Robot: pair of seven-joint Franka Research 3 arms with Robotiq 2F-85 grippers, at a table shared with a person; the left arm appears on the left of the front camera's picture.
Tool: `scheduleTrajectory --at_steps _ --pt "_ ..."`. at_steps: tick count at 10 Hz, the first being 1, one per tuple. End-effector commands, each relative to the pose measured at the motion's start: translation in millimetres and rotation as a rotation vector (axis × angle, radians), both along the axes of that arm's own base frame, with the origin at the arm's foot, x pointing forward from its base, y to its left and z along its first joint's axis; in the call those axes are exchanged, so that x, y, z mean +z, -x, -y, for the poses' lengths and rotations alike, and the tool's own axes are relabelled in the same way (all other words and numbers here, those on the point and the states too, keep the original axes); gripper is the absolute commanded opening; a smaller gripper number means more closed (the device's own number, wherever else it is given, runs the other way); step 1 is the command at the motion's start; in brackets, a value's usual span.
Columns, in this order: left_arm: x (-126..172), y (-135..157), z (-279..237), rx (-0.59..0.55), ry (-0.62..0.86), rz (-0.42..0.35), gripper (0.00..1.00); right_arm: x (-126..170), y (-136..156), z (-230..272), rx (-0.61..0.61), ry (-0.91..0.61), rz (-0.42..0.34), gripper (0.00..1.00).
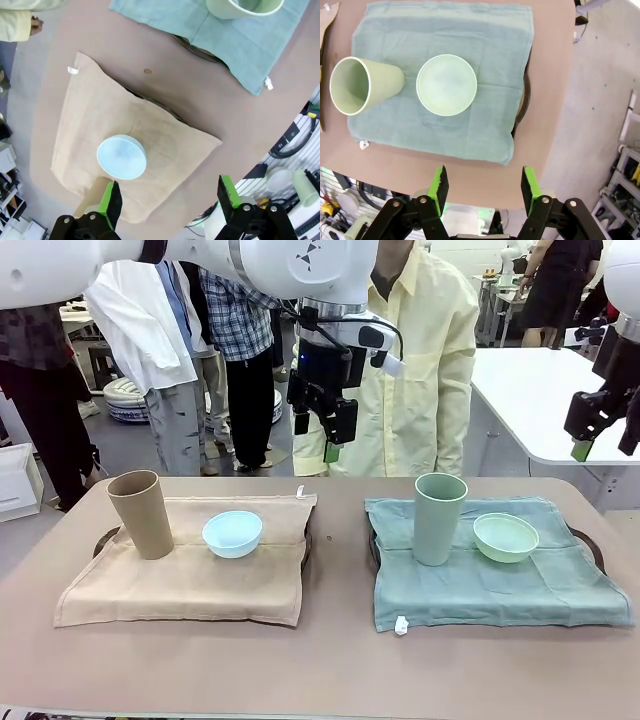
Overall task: Set up a tray with a mat and arrange the tableware.
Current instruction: Place the Picnic Bowl and Reusable plastic cup back onto the Handle tray in front of the human's position.
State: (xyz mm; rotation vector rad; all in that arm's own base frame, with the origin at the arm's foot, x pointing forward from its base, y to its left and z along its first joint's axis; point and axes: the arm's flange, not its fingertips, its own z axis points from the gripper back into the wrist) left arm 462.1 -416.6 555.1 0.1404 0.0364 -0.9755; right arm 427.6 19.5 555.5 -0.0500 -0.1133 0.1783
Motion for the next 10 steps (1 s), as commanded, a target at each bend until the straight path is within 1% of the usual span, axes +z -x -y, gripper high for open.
scheduleTrajectory --at_steps 1,6,7,8,9,10 --pt "1.8 1.6 -3.5 -0.019 -0.007 -0.003 1.00 -1.7 -0.1 1.6 0.019 -0.001 0.012 0.76" --pt "1.8 1.6 -3.5 -0.019 -0.007 -0.003 1.00 -1.7 -0.1 1.6 0.019 -0.001 0.012 0.76" --pt "0.0 0.0 0.0 -0.001 0.000 0.000 1.00 -1.7 -0.1 1.6 0.019 -0.001 0.012 0.76" --pt "16.5 11.3 -13.2 0.068 0.057 -0.003 1.00 0.0 0.0 0.0 0.000 0.000 0.000 0.76" --pt "20.2 18.1 -41.3 0.154 0.094 -0.023 1.00 -6.1 2.9 3.5 -0.018 -0.021 -0.030 0.76" --pt "10.6 22.8 -77.5 0.228 0.090 -0.050 1.00 -13.7 3.5 10.7 -0.030 -0.045 -0.065 0.76"
